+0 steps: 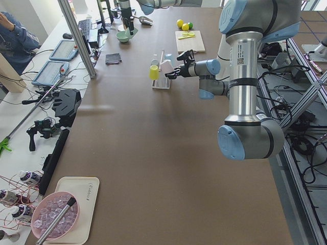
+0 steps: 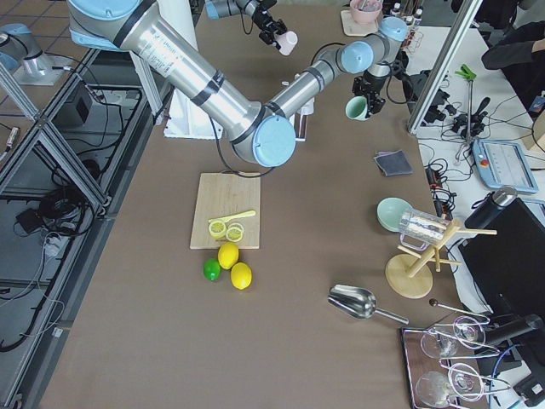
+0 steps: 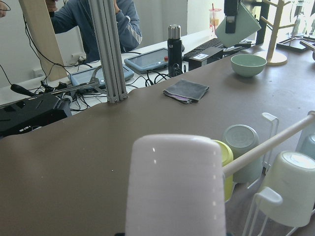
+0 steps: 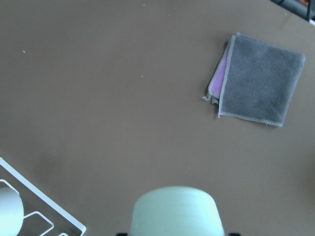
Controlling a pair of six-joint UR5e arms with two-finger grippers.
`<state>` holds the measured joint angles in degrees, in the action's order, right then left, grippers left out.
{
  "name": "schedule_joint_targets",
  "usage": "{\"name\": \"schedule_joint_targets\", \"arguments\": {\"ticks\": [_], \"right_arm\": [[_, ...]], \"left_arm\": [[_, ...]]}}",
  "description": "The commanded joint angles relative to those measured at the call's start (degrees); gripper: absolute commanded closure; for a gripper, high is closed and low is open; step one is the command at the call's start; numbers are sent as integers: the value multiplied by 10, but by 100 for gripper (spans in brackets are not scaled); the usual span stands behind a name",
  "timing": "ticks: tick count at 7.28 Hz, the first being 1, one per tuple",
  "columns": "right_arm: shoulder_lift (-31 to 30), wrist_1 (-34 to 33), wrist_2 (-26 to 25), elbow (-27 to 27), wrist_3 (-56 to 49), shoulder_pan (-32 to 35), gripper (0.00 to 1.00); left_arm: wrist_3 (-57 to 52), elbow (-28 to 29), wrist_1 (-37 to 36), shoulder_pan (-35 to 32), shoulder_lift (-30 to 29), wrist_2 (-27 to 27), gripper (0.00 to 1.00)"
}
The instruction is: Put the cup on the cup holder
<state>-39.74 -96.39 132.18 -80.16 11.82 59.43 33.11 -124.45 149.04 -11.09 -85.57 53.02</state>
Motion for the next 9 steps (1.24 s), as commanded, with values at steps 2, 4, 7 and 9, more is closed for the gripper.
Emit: {"name": "schedule_joint_targets", "arguments": {"ticks": [2,4,7,9], "right_arm": [[-110,236,-1,-85,138,-17,100],[-122,337,-21,-84,181,-23,100],[-155,537,-83,-84,279,-56,100],[-196,683,-146,-79,310,-96,100]], "left_arm": [[-1,51,6,106,-91,-201,49],[-1,90,4,110,-128,-205,49],[2,137,1,101,-187,-204,51],[3,163,0,68,-215,-198,51]]}}
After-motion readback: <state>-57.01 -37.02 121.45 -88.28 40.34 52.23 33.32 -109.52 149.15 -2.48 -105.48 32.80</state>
